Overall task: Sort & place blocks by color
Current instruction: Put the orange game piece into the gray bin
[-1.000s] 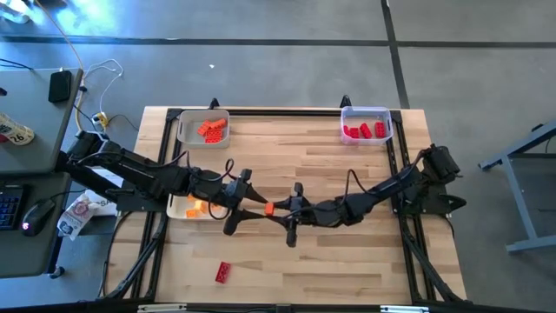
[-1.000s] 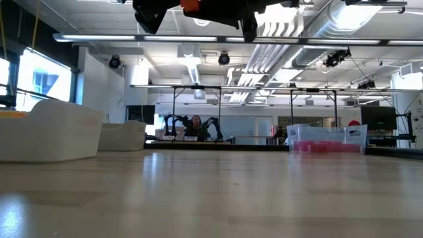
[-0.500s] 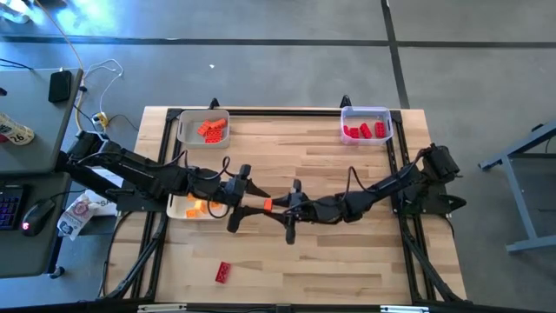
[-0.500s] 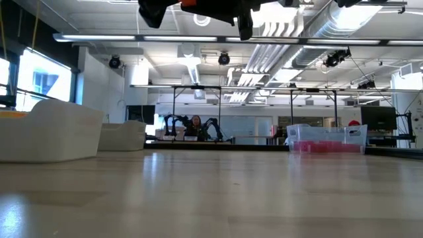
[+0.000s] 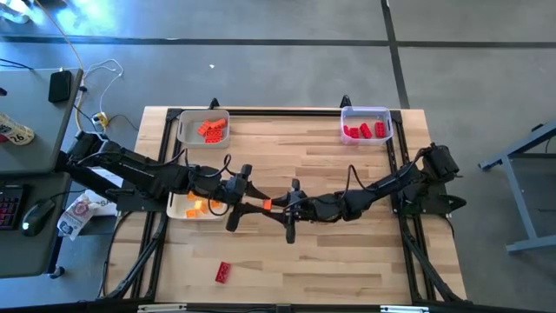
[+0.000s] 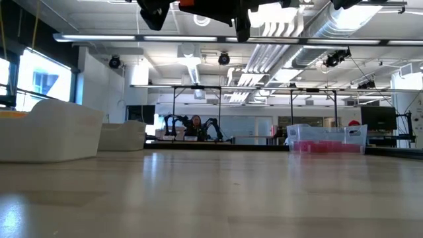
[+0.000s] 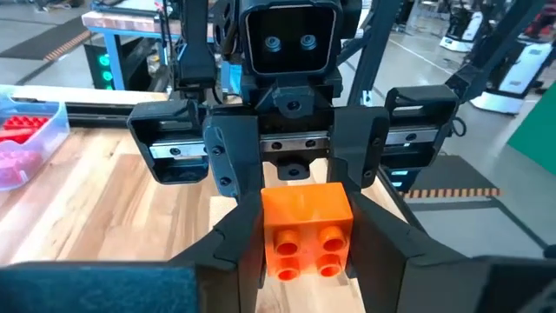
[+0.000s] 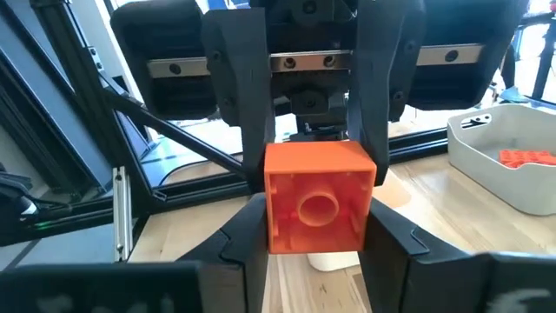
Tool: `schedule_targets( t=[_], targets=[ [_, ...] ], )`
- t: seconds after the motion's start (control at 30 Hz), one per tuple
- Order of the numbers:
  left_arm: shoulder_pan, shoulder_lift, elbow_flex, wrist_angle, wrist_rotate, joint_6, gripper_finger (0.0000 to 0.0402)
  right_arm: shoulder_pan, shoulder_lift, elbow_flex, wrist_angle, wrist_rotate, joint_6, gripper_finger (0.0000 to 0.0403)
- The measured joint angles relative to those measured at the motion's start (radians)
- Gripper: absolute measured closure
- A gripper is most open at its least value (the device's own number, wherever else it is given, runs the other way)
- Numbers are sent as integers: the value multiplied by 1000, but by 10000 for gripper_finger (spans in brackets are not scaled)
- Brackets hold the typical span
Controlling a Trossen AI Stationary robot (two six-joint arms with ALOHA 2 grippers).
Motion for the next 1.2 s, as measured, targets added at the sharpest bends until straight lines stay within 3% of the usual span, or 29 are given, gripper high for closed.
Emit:
schedule_targets(
  t=[0.2, 0.53, 0.83, 1.2],
  targets=[
    [15, 0, 0, -3, 21, -17, 286, 0, 0, 0, -1, -3, 0, 286],
    [15, 0, 0, -69, -1, -5, 291, -1, 0, 0, -24, -7, -11, 194],
    [58, -46, 0, -269, -176, 48, 291, -2, 0, 0, -191, -15, 102, 187],
    [273, -124, -1, -610, -341, 56, 290, -4, 0, 0, -248, -30, 123, 186]
  ],
)
